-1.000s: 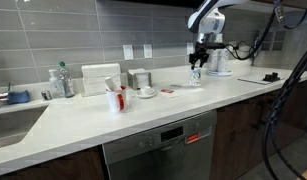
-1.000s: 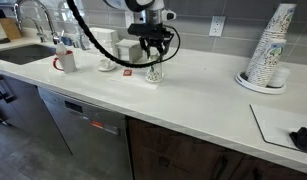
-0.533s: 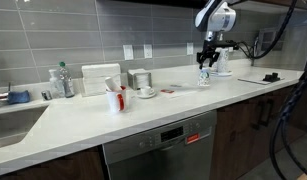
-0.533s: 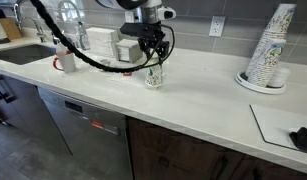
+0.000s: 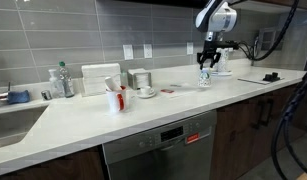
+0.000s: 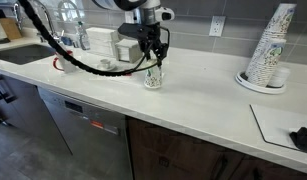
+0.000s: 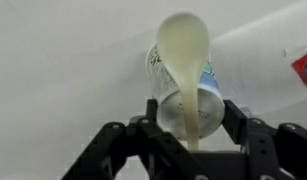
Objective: Place the cup directly onto the counter
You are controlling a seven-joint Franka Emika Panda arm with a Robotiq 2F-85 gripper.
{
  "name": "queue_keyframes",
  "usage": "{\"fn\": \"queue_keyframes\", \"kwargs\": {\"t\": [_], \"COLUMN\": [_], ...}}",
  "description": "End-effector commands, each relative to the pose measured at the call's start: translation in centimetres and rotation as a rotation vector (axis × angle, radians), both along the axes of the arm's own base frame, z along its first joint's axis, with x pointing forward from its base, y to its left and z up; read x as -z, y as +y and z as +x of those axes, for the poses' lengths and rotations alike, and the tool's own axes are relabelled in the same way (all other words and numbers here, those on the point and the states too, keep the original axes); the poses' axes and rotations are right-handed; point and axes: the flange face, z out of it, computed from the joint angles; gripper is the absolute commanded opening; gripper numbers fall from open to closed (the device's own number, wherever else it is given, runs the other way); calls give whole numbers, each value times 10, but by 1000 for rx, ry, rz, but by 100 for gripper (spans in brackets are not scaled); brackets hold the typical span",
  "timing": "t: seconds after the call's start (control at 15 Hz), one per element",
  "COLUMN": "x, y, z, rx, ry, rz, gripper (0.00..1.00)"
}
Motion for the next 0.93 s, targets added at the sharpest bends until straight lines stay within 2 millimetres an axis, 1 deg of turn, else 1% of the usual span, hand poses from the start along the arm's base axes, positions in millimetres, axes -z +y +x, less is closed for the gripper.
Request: {"fn": "queue_keyframes", "kwargs": {"t": [0.0,0.33,0.8,0.87], "x": [10,19,27,29], "y": [-2,-6,-4,-3], "z": [4,12,24,26], "rx": [68,128,142,135], "ry": [-1,-5,-2,4], "rz": [-28,-61,-45,-34], "gripper": [41,41,41,80]}}
